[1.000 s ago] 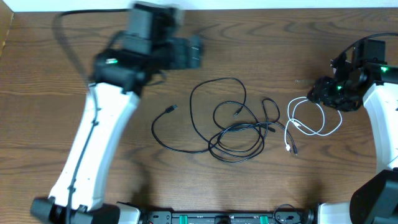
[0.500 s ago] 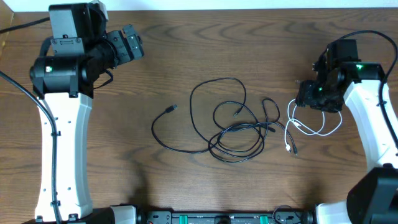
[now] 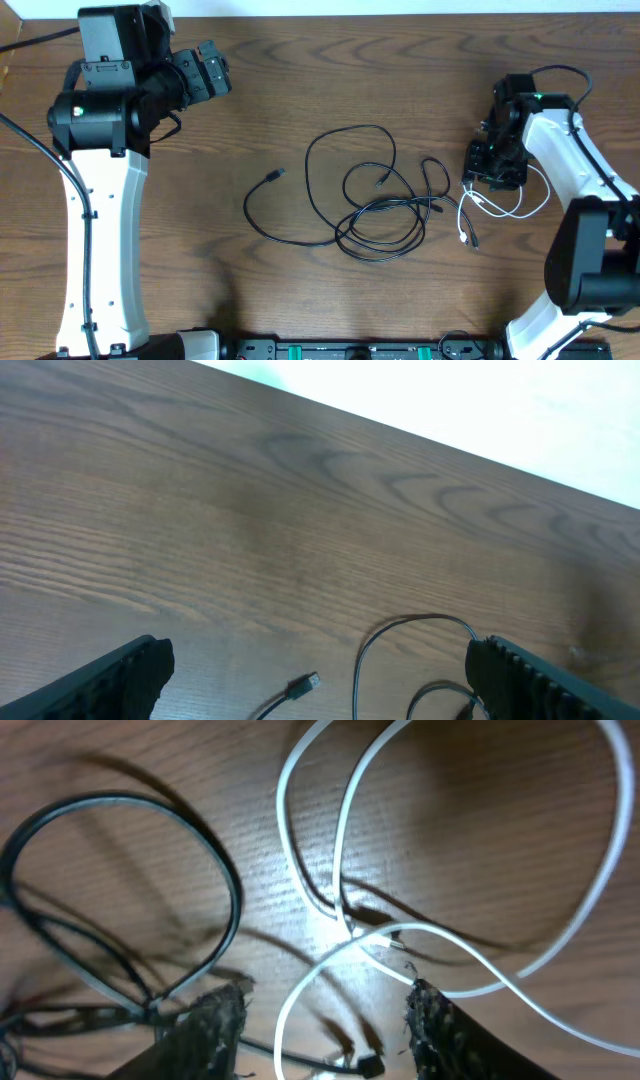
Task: Untangle cables
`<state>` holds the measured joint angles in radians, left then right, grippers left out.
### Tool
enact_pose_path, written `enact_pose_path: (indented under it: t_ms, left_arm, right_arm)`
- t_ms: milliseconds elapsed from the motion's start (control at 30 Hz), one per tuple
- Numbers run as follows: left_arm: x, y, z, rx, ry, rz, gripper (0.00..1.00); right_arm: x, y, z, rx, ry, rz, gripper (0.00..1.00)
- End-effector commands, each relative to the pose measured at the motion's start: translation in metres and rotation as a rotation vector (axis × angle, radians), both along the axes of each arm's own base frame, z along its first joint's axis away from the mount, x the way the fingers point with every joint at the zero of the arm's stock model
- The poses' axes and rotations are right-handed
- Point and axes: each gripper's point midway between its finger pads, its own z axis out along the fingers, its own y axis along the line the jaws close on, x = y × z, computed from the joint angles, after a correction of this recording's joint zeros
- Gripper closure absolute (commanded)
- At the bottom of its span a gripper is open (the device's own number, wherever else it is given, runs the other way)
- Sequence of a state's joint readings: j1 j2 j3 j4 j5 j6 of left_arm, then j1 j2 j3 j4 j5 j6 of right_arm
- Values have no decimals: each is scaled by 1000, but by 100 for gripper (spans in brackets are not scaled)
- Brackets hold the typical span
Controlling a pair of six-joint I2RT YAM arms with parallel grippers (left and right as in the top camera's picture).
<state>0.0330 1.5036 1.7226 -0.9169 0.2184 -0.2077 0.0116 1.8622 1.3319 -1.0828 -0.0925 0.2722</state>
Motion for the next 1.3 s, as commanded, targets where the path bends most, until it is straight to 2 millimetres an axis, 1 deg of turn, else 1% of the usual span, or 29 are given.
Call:
enact_pose_path:
  t_ms: [0, 167, 300, 500, 567, 667, 833, 900, 1000, 1067, 1133, 1200, 1233, 1267]
  left_arm:
    - [0, 3, 0, 16, 0, -1, 2]
    - [0, 3, 0, 16, 0, -1, 2]
    - [0, 4, 0, 16, 1, -1, 2]
    - [0, 3, 0, 16, 1, -1, 2]
    - [-1, 4, -1, 16, 4, -1, 2]
    - [-1, 3, -1, 16, 4, -1, 2]
    - [-1, 3, -1, 16, 5, -1, 2]
    - [-1, 3, -1, 16, 4, -1, 2]
    - [-1, 3, -1, 16, 4, -1, 2]
    - [-1, 3, -1, 16, 3, -1, 2]
    - [-1, 3, -1, 16, 3, -1, 2]
    - [0, 3, -1, 16, 1, -1, 2]
    - [0, 3, 0, 16, -1, -1, 2]
    - [0, 3, 0, 16, -2, -1, 2]
  right_arm:
    - [0, 7, -13, 7, 29, -43, 52]
    - [4, 16, -25, -10, 30, -8, 54]
    - [1, 6, -35, -99, 61, -44, 56]
    - [1, 0, -43, -136, 65, -42, 60]
    - [0, 0, -45, -136, 65, -42, 61]
    - [-2, -1, -52, -138, 59, -42, 63]
    - [-13, -1, -66, -139, 73, -40, 67]
    - [-16, -2, -68, -140, 76, -40, 73]
    - [-12, -2, -69, -138, 59, -41, 99]
    - [-5, -2, -66, -135, 37, -36, 99]
    - [5, -4, -57, -128, 17, -21, 99]
    - [17, -11, -35, -125, 2, -17, 99]
    - [26, -17, -15, -116, -13, -6, 99]
    - [30, -19, -3, -106, -24, 2, 99]
